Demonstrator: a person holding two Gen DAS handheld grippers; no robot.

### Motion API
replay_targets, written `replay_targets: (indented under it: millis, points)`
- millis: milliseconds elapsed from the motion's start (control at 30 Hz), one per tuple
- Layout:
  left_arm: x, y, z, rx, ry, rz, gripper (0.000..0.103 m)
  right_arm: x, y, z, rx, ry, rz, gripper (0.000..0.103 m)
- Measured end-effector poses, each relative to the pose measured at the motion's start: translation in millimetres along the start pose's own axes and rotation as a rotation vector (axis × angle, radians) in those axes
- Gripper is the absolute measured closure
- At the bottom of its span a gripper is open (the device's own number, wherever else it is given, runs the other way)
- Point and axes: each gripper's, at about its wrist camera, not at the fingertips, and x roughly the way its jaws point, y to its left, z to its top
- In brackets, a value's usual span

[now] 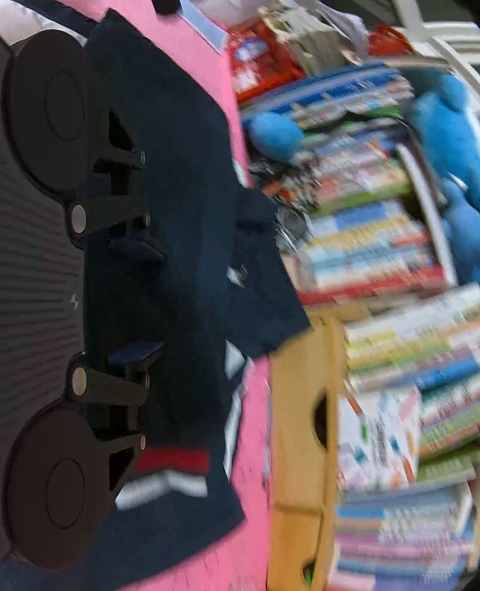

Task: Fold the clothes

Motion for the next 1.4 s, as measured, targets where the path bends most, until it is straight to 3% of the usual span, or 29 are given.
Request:
replay_targets:
  millis: [133, 300, 433, 533, 633, 700, 733, 800, 867, 1000, 1133, 1300, 1400]
  points:
    - [37, -16, -15, 0.056, 0.088, 0.02, 0.008, 18, 9, -7, -0.022, 0.013, 0.016, 0.053]
    - [50, 0, -35, 0.079, 0.139, 0.106, 0.002, 28, 31, -10, -0.154, 0.0, -0.014, 0.051]
    - [42, 31, -42, -0.052, 0.161, 0.093, 0.001, 26, 25, -10, -0.18, 0.004, -0.034, 0.049]
    - [41, 50, -44, -0.16, 0.187, 0.069, 0.001, 20, 2, -17, -0.173, -0.005, -0.147, 0.046]
    - [39, 46, -42, -0.131, 0.177, 0.08, 0.001, 12, -29, -22, -0.201, -0.018, -0.17, 0.055]
    - [39, 40, -41, -0.098, 0.167, 0.096, 0.0, 6, -38, -23, -0.172, -0.034, -0.212, 0.072]
    - [39, 38, -41, -0.084, 0.163, 0.11, 0.0, 0, -35, -23, -0.159, -0.051, -0.225, 0.07]
    - [39, 36, -40, -0.072, 0.16, 0.123, 0.0, -14, -14, -22, -0.173, -0.093, -0.191, 0.04]
    - [39, 37, -40, -0.077, 0.161, 0.127, 0.0, -22, 14, -20, -0.232, -0.109, -0.1, 0.027]
    - [35, 45, -43, -0.107, 0.17, 0.136, 0.0, -5, 58, -12, -0.261, -0.026, 0.018, 0.029]
    - [23, 67, -54, -0.131, 0.174, 0.147, 0.0, 22, 77, -18, -0.297, 0.033, 0.013, 0.029]
    - [14, 88, -57, -0.192, 0.206, 0.14, 0.0, 35, 73, -20, -0.253, 0.027, 0.057, 0.011]
    - [7, 88, -51, -0.202, 0.212, 0.176, 0.0, 37, 75, -19, -0.251, 0.032, 0.064, 0.009]
